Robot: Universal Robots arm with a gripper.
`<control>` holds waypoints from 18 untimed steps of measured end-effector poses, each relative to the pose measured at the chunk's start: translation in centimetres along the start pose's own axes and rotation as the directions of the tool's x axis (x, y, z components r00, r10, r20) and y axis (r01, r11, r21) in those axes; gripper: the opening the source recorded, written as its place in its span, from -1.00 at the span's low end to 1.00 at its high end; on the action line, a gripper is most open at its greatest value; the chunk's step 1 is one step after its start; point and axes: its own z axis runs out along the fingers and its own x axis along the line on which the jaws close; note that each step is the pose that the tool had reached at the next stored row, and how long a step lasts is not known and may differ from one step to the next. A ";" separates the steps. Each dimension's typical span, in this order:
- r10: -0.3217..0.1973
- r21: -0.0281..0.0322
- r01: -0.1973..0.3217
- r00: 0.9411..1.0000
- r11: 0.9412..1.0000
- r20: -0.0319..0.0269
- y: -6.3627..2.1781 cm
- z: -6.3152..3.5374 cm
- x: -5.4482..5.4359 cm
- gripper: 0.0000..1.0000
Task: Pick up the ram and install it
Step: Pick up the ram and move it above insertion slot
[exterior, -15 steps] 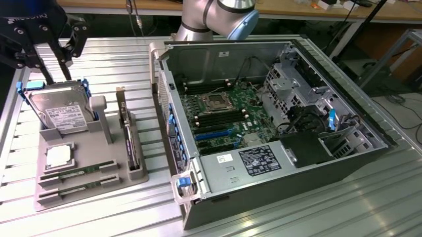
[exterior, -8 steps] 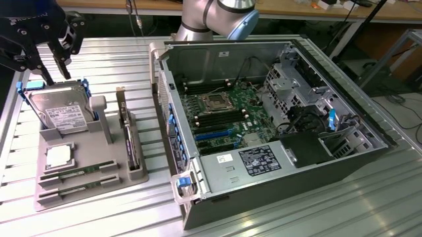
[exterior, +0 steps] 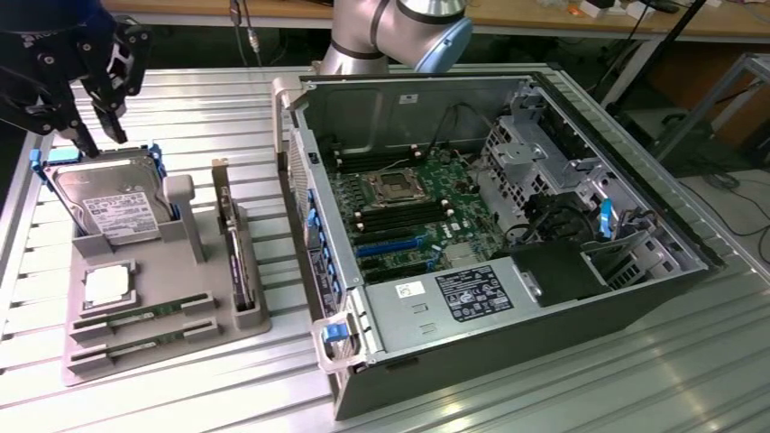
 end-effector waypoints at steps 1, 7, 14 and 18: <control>-0.035 -0.001 0.035 0.999 0.999 -0.002 0.00 0.00 0.0 -0.36; -0.162 -0.005 0.162 0.987 0.987 -0.007 0.00 0.01 0.0 -0.36; -0.344 -0.011 0.344 0.939 0.939 -0.014 0.00 0.02 0.0 -0.36; -0.426 -0.015 0.426 0.905 0.905 -0.016 0.00 0.02 0.0 -0.36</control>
